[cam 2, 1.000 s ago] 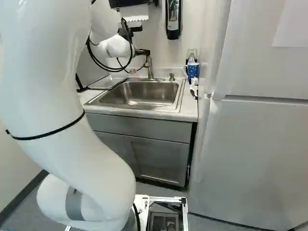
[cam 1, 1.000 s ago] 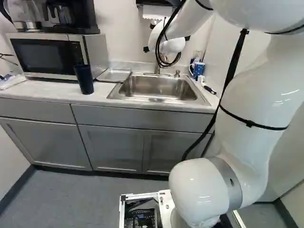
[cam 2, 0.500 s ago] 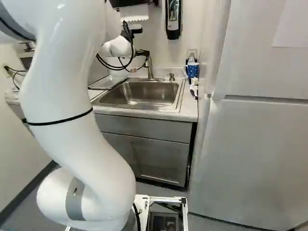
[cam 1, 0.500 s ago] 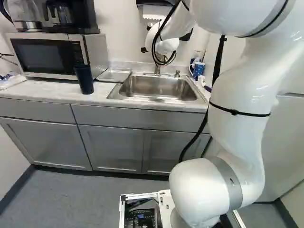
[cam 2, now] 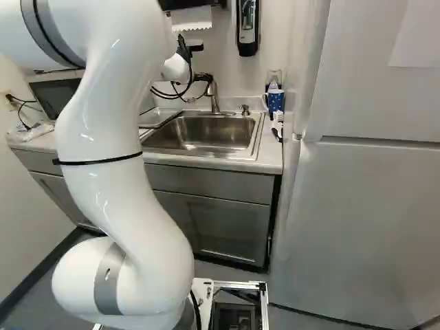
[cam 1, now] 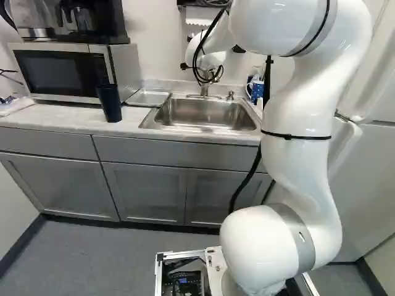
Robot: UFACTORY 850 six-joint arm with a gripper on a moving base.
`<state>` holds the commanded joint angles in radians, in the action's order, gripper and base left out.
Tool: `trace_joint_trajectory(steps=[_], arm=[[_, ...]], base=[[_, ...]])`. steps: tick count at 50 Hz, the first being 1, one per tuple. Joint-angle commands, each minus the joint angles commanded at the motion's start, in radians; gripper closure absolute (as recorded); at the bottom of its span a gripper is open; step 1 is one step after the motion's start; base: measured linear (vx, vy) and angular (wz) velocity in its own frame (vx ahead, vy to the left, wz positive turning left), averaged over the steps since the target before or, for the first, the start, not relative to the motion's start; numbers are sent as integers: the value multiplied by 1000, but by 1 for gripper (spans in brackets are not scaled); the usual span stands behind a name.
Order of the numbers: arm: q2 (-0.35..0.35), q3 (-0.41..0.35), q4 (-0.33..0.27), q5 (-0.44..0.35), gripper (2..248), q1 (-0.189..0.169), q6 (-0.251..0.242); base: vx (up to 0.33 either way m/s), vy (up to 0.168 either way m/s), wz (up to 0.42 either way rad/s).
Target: Rinse the cup and place it in the tray
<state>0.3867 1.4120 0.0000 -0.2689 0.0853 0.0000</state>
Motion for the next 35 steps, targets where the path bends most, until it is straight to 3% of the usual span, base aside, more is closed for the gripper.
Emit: trace_joint_trajectory(steps=[10, 35], arm=[[39, 47, 0, 0, 3, 4, 0], [40, 48, 0, -34, 3, 4, 0]], base=[[0, 0, 0], [0, 0, 0]])
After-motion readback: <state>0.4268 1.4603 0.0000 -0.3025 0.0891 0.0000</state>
